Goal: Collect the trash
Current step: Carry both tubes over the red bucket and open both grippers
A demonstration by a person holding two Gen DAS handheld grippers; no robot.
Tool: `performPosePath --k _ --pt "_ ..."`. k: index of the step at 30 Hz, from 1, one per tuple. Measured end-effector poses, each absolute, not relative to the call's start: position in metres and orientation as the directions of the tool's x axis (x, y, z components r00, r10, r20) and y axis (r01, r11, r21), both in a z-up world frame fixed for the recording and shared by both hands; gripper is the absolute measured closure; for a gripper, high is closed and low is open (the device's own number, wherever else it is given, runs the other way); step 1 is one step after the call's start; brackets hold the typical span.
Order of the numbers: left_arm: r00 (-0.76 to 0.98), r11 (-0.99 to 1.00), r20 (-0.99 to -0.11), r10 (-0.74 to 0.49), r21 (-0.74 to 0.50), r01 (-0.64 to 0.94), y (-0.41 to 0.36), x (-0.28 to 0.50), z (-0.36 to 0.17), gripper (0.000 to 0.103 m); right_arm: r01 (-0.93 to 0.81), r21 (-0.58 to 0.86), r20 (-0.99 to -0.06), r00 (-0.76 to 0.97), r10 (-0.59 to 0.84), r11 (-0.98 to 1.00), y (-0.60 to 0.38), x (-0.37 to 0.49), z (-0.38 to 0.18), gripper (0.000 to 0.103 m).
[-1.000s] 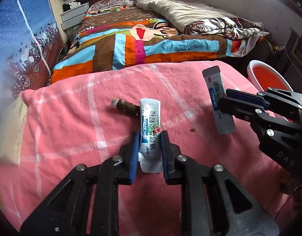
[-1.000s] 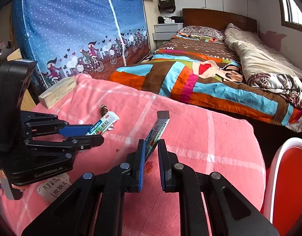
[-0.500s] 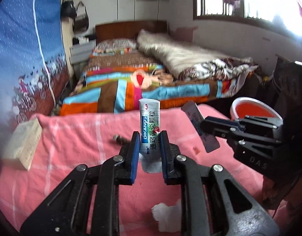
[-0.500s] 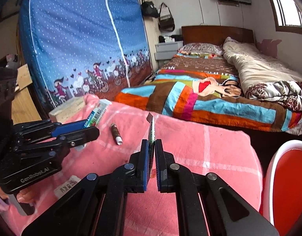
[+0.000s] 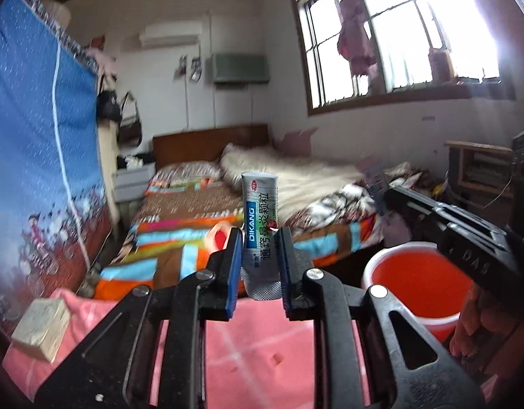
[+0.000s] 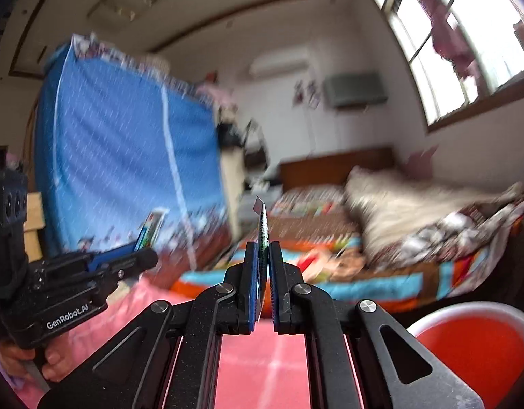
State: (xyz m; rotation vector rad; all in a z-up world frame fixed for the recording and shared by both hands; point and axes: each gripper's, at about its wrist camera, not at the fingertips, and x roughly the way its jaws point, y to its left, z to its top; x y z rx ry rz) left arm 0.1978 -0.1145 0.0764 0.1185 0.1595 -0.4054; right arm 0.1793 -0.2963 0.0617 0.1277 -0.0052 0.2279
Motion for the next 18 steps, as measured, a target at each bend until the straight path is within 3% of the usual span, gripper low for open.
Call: performPosePath --k 4,8,18 --pt "0.893 0.891 -0.113 -0.436 0.085 0.446 -0.138 0.193 0.089 0.052 -0.111 0.1 0.159 0.983 0.094 0.989 -0.324 0.151 0.075 0.099" --pt "0.861 0.856 -0.084 -0.502 0.094 0.509 -0.171 0.194 0.099 0.051 -0.015 0.102 0.209 0.978 -0.007 0.995 -0.346 0.138 0.081 0.099" --pt "0.756 0.768 -0.241 -0.609 0.062 0.638 -0.253 0.22 0.079 0.051 0.131 0.202 0.013 0.991 -0.136 0.971 -0.402 0.156 0.06 0.099"
